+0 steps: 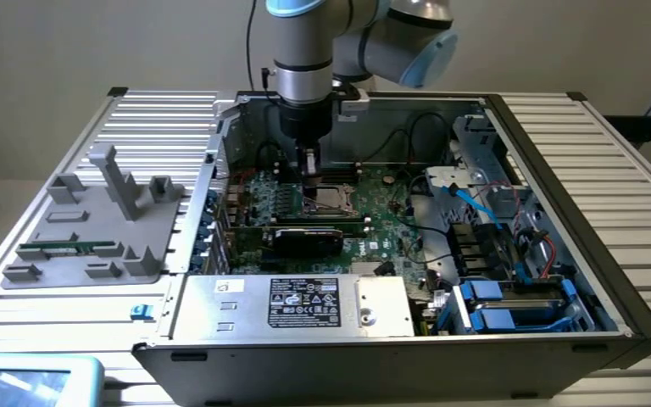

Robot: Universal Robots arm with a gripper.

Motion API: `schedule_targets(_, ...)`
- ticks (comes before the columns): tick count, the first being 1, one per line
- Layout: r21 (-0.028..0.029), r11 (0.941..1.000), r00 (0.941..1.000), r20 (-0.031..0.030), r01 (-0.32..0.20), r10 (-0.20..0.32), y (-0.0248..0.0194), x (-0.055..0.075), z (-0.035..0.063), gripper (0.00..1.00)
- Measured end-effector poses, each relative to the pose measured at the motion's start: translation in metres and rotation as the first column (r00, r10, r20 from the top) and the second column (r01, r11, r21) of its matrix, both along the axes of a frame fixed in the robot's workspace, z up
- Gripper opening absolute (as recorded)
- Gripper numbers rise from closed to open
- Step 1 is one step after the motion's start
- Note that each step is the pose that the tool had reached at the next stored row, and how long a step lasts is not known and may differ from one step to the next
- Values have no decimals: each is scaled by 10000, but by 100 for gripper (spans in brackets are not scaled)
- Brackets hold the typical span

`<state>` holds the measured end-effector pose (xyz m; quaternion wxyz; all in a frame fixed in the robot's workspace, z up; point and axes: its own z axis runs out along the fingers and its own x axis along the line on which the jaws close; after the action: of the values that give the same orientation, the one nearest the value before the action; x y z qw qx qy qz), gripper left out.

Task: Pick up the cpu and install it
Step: 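Close the cpu cover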

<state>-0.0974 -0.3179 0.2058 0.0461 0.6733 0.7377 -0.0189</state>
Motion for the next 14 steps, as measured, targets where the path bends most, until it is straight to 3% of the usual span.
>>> schedule_targets(3, -2, 10000, 10000, 63, -1, 1, -1, -16, -15, 9)
schedule_targets(11, -2, 10000, 10000, 70, -3, 3, 0, -21, -39, 9)
schedule_targets(14, -42, 10000, 10000, 60, -2, 3, 2, -21, -33, 9)
